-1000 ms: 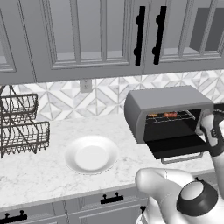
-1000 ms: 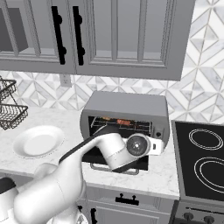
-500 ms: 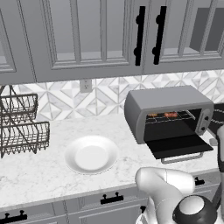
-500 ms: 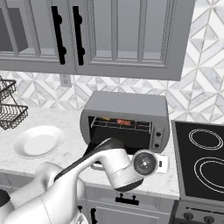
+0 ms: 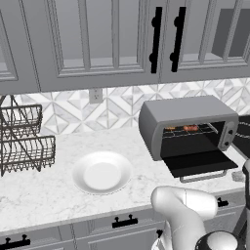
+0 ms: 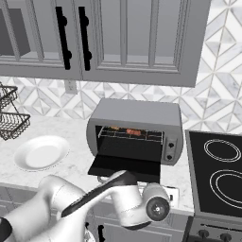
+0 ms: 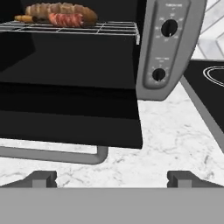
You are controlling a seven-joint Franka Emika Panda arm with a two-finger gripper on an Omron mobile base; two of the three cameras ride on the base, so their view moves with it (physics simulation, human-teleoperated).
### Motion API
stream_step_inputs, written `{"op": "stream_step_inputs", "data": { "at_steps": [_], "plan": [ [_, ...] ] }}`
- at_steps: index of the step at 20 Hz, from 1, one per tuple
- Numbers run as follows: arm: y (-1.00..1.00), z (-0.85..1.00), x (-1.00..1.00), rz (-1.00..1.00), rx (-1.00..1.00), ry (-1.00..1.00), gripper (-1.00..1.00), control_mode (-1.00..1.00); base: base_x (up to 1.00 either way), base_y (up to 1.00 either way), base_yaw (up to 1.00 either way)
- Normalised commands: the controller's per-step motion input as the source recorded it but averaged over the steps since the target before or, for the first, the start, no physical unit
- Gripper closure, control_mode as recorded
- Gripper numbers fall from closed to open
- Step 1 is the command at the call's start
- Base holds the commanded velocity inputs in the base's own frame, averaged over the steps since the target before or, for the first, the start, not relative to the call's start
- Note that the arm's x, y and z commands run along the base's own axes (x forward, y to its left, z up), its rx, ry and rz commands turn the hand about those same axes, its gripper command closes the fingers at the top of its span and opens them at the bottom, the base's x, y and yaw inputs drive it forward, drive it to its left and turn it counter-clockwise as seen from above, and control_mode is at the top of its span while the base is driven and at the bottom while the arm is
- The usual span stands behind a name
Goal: Pick up the kebab skewer and baguette bread, and place them inside the toaster oven. Close the toaster oven door and start by setting the timer.
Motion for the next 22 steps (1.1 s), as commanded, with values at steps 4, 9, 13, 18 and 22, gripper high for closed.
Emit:
{"op": "stream_step_inputs", "data": {
  "at_steps": [4,9,13,18,22],
  "plan": [
    [0.06,-0.46,-0.02,0.11,0.0,-0.11,-1.0,-1.0,0.0,0.0,0.0],
    [0.28,-0.22,0.0,0.01,0.0,-0.04,-1.0,-1.0,0.0,0.0,0.0],
    [0.23,-0.05,0.0,0.0,0.0,-0.02,-1.0,-1.0,0.0,0.0,0.0],
    [0.2,-0.02,0.02,0.0,0.0,0.0,-1.0,-1.0,0.0,0.0,0.0],
    [0.03,-0.04,0.07,0.01,0.01,0.0,-1.0,-1.0,0.0,0.0,0.0]
  ]
}}
